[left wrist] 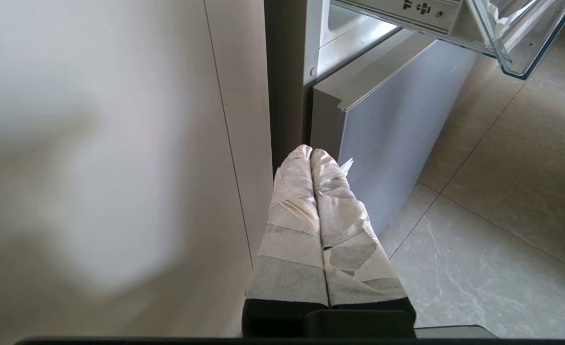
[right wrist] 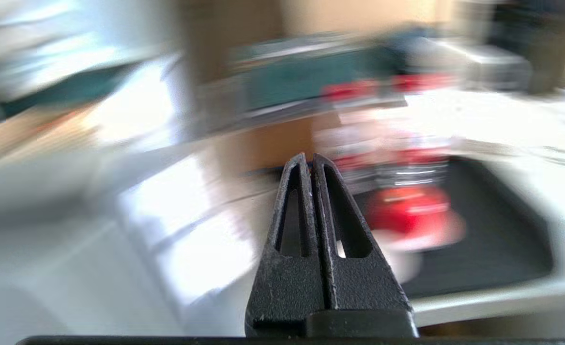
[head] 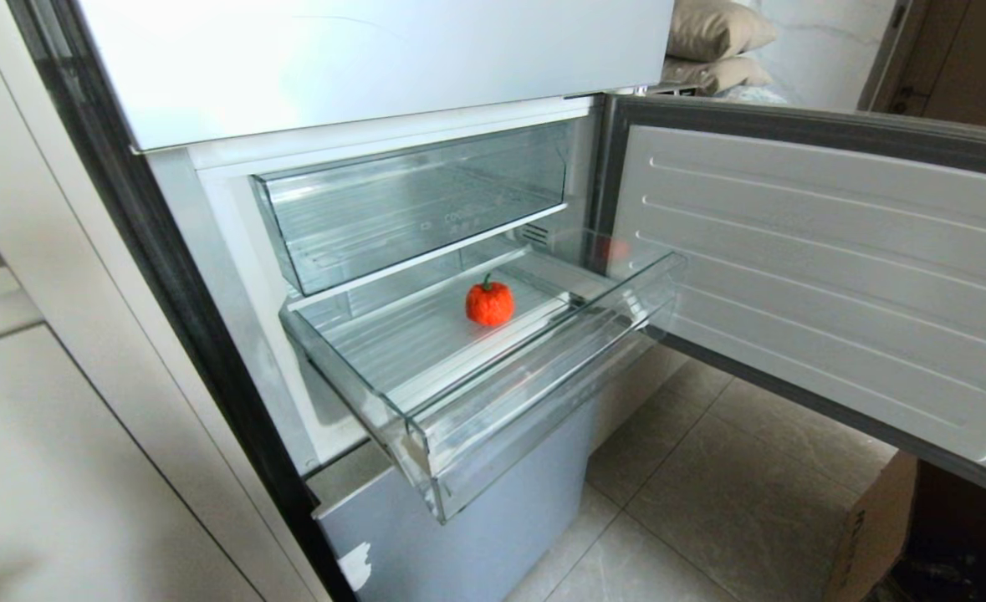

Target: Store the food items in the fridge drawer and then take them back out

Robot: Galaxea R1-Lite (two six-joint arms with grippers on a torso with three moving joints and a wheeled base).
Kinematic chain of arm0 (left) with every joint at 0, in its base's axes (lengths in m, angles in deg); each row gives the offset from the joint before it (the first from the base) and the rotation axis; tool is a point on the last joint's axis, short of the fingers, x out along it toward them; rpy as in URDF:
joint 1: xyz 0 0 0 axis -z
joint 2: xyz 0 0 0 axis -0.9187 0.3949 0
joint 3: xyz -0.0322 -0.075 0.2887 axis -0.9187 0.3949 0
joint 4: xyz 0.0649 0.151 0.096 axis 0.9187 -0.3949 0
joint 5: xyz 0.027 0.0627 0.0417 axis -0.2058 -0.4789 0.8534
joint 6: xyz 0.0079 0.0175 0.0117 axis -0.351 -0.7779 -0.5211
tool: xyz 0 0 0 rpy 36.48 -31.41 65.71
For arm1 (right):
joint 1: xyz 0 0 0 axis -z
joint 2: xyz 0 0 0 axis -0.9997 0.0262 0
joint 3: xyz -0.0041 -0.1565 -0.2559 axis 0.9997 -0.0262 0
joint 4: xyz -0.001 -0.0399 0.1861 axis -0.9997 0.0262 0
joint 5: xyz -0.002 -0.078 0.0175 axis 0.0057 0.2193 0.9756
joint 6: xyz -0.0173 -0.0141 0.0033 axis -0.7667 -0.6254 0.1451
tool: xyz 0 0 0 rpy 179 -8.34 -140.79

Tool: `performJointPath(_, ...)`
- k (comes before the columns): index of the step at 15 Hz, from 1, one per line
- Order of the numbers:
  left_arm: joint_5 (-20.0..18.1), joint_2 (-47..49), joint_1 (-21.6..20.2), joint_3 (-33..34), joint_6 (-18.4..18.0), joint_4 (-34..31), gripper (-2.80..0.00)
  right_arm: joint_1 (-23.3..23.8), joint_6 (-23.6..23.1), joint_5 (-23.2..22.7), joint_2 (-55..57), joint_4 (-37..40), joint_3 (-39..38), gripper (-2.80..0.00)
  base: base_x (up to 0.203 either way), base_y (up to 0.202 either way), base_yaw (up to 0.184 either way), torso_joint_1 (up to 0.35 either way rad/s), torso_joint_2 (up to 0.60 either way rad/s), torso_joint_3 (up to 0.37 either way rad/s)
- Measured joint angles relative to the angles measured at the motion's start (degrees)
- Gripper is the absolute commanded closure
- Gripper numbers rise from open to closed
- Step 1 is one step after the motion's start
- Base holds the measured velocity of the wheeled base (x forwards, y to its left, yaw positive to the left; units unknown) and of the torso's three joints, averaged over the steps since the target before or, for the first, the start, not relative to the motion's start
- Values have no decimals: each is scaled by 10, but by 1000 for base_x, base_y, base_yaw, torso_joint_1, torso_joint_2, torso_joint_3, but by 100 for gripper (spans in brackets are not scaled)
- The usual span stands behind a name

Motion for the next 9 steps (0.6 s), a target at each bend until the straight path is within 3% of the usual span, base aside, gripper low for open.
performJointPath(1, 0, 0, 0, 0, 0, 0, 0, -72, -13, 2, -47, 7, -39, 0, 0, 0, 0, 0, 0, 0)
performJointPath(3, 0, 0, 0, 0, 0, 0, 0, -269, -51, 12, -144, 44, -130, 0, 0, 0, 0, 0, 0, 0)
performJointPath(5, 0, 0, 0, 0, 0, 0, 0, -436, -93, 30, -247, 105, -244, 0, 0, 0, 0, 0, 0, 0)
performJointPath(7, 0, 0, 0, 0, 0, 0, 0, -529, -131, 51, -340, 161, -363, 0, 0, 0, 0, 0, 0, 0)
performJointPath(9, 0, 0, 0, 0, 0, 0, 0, -559, -163, 56, -421, 193, -449, 0, 0, 0, 0, 0, 0, 0)
